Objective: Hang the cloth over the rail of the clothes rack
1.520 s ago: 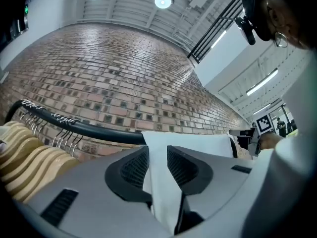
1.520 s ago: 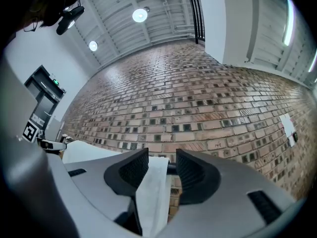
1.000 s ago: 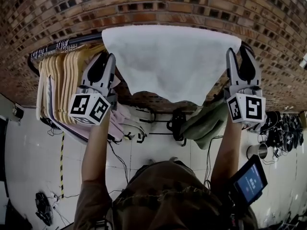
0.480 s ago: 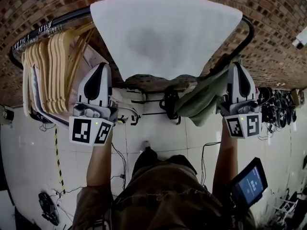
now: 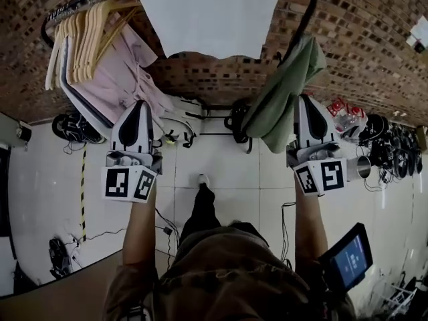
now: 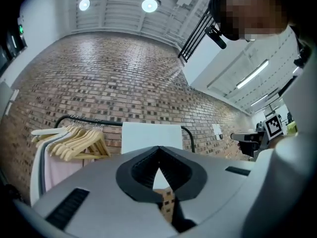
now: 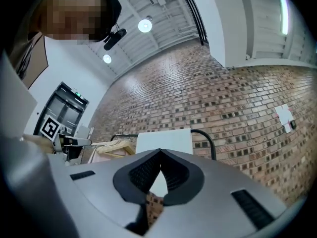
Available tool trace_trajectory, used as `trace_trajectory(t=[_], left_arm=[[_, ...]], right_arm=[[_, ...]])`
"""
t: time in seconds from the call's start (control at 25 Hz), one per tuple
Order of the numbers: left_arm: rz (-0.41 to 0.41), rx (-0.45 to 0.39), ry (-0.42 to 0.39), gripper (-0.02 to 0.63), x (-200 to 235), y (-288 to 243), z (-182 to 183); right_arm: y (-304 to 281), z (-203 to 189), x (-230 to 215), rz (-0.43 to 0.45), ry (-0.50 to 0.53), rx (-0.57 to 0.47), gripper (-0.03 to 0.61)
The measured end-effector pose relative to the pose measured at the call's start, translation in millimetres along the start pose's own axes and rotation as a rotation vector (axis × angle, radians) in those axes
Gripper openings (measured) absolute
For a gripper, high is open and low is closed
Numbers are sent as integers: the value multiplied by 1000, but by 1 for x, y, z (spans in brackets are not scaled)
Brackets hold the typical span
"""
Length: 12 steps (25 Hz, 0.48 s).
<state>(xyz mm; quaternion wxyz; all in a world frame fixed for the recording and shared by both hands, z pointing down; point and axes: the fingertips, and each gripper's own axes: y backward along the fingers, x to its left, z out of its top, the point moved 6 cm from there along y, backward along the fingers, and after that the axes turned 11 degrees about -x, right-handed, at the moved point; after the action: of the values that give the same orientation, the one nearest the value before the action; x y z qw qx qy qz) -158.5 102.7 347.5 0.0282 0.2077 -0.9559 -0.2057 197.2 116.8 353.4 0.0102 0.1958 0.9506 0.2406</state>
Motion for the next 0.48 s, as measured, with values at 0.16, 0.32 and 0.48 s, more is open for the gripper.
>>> trace_trajectory(t=[0.16, 0.32, 0.48], left_arm=[[-6, 35, 8, 2, -43, 45, 21], [-11, 37, 24, 2, -68, 92, 38], [8, 11, 60, 2, -60, 117, 40]], right_arm=[[50, 22, 29, 44, -45, 29, 5], [81, 49, 71, 103, -18, 39, 5], [97, 58, 103, 102, 4, 58, 5]])
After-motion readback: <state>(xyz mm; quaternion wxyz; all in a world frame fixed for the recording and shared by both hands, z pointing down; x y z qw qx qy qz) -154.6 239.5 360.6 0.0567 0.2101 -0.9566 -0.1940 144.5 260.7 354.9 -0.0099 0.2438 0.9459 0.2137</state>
